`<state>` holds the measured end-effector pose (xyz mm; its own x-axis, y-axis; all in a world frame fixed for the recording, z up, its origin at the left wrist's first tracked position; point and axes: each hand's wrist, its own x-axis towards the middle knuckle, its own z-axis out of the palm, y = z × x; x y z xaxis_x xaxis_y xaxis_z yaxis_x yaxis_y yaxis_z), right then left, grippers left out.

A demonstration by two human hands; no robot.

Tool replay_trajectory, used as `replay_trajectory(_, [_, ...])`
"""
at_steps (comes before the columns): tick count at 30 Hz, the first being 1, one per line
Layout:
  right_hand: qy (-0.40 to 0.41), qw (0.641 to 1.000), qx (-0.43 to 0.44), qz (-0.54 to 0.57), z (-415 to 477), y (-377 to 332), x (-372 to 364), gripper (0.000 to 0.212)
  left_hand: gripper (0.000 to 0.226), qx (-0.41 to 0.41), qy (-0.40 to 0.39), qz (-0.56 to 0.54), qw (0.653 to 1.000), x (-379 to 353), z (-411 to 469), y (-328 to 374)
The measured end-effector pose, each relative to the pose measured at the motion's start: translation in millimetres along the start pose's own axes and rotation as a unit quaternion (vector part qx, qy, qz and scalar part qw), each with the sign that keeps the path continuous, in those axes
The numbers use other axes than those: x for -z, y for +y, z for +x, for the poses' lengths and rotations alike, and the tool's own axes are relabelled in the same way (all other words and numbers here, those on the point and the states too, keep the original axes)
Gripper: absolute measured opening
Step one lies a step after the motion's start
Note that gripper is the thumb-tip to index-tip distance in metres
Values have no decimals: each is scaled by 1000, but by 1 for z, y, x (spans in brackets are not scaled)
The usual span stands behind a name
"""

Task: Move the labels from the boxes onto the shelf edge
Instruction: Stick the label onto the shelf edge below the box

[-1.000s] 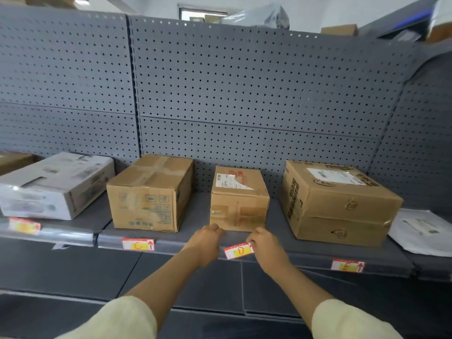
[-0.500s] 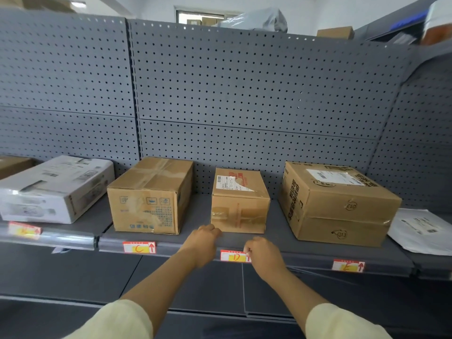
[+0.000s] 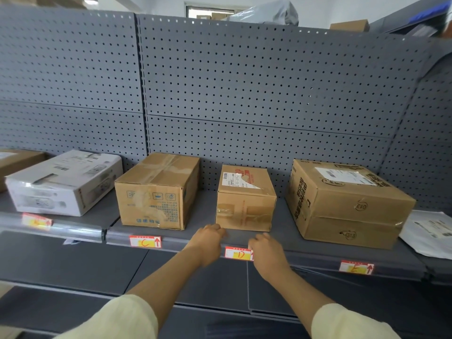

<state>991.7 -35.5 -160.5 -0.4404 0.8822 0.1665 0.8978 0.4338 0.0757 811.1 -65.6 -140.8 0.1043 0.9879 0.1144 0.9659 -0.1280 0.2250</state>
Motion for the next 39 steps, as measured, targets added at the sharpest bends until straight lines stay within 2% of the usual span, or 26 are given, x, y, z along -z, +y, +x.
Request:
replay_trajectory(8, [-3, 999, 30, 37, -3, -9, 6, 27, 47, -2, 3, 2, 1000, -6, 1, 2])
replay_trajectory(23, [25, 997, 66, -2, -2, -18, 8, 28, 52, 18, 10, 45, 999, -12, -32, -18])
replay_trajectory(28, [76, 989, 116, 49, 8, -54, 1, 23, 50, 62, 2, 62, 996, -8, -61, -52])
replay_trajectory(34, [74, 983, 147, 78, 27, -120, -5, 29, 53, 137, 75, 16, 988, 8, -80, -118])
replay_trajectory(39, [87, 983, 113, 119, 56, -172, -9, 29, 49, 115, 42, 19, 992, 18, -81, -180])
